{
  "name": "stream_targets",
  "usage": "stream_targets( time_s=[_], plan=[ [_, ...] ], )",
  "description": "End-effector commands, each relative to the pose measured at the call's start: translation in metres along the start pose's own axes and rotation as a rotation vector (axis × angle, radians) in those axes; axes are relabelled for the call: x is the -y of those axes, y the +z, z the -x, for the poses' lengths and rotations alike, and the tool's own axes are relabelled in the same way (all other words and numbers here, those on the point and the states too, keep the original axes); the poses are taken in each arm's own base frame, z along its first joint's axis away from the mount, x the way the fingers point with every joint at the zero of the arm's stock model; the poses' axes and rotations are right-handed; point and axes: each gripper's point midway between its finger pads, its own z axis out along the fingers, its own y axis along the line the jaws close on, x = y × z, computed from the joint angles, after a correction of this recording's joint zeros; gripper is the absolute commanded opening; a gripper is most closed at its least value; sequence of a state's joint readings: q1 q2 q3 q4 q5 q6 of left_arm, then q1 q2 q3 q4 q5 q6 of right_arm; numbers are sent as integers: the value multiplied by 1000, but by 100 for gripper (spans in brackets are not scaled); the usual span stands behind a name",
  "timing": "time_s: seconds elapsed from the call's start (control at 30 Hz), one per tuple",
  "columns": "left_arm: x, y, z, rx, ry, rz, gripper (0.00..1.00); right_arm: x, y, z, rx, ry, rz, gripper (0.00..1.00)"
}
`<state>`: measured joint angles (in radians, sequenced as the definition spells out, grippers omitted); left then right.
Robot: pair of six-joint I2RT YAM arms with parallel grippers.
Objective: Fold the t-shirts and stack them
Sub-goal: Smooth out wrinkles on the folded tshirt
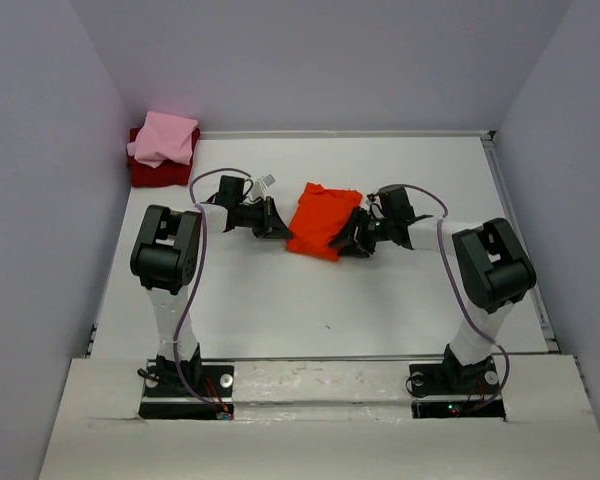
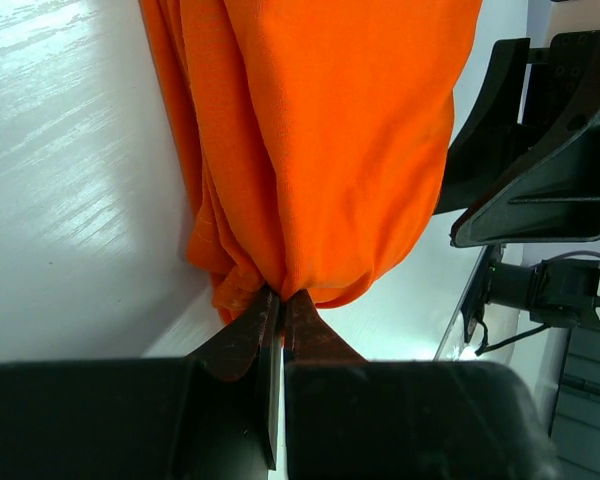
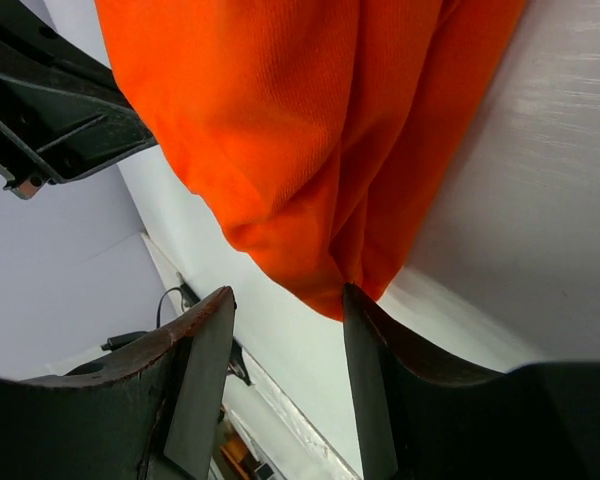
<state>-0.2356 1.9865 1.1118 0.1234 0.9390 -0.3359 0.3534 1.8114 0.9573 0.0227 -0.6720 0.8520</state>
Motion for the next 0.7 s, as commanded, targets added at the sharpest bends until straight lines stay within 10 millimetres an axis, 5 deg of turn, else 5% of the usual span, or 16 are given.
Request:
stream_targets(
  time_s=[0.0,0.2,0.3,0.67],
  plan=[
    [22,-6,13,22,50,-50,8,-17,5,14,42,-63,39,53],
    [21,-6,12,20,51,-49,8,-15,6,14,43,-63,34,39],
    [22,-6,11,19,52,-50,8,-14,6,14,43,-57,28,0],
    [19,-6,8,9,57,-41,7,-9,2,16,57,-77,-23,0]
  ],
)
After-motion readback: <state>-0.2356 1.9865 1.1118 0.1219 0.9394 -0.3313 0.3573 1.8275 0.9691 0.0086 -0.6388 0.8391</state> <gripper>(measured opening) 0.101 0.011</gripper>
